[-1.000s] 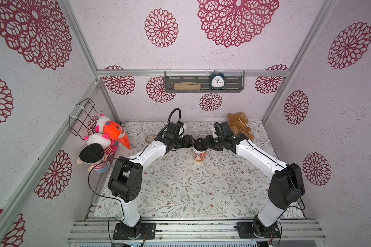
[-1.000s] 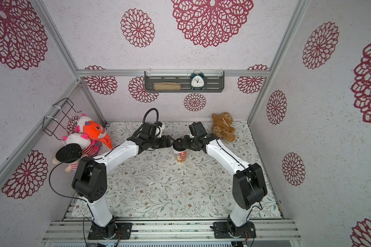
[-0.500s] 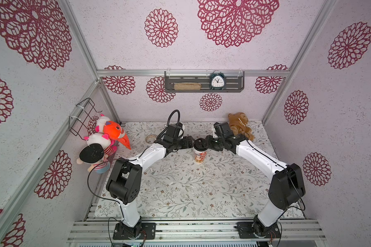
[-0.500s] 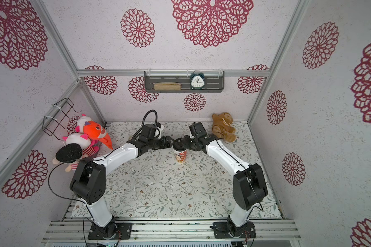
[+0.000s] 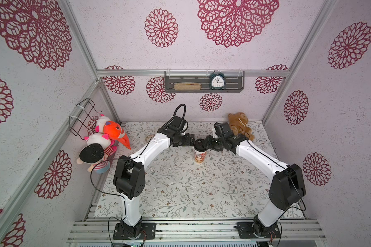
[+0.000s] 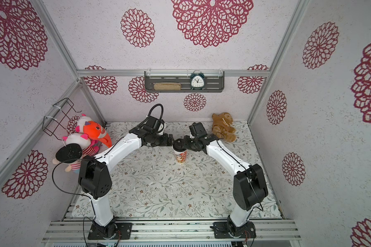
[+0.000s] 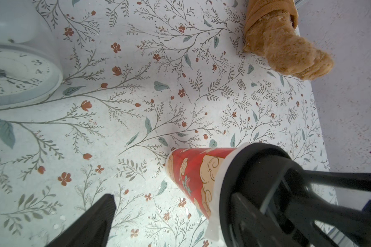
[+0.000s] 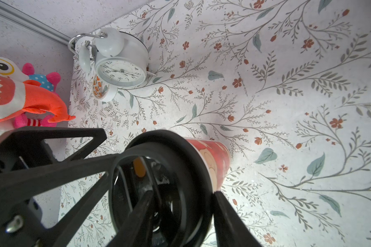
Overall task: Put the leak-proof paper on the milk tea cups
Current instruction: Secure the cup lid on the cup.
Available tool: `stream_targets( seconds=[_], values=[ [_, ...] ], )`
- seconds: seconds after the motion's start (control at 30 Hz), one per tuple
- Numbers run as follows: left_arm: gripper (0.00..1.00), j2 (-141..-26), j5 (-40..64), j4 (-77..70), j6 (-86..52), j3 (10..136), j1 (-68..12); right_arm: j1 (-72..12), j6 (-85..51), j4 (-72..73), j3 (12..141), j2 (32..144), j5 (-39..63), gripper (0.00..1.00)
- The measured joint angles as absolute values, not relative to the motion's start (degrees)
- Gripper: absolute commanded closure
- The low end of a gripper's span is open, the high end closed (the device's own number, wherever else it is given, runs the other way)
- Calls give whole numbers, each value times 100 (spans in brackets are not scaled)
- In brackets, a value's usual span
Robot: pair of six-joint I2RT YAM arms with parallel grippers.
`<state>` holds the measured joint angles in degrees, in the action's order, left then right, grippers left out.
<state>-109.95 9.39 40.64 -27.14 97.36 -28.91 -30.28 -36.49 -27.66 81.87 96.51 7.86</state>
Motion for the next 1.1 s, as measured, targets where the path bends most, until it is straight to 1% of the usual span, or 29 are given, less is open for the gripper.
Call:
stream_targets(
  seconds=[0.33,0.43,0.53,0.67,1.1],
  values=[
    [8,-10995,998,4265,-2569,10726,-3028,-3044,-3632,-2869,8285,9649,784,53],
    [8,-10995,998,4268,-2543,10888,-3035,-3044,-3588,-2978,8355,9666,777,50],
    [7,-10995,993,4276,-2526,10877,-3035,-3044,-3546,-3076,8399,9677,775,44],
    [8,-10986,972,4283,-2510,10750,-3035,-3044,-3511,-3208,8473,9703,768,39],
    [8,-10971,928,4259,-2502,10589,-3033,-2991,-3371,-3835,9078,9933,648,34]
  ],
)
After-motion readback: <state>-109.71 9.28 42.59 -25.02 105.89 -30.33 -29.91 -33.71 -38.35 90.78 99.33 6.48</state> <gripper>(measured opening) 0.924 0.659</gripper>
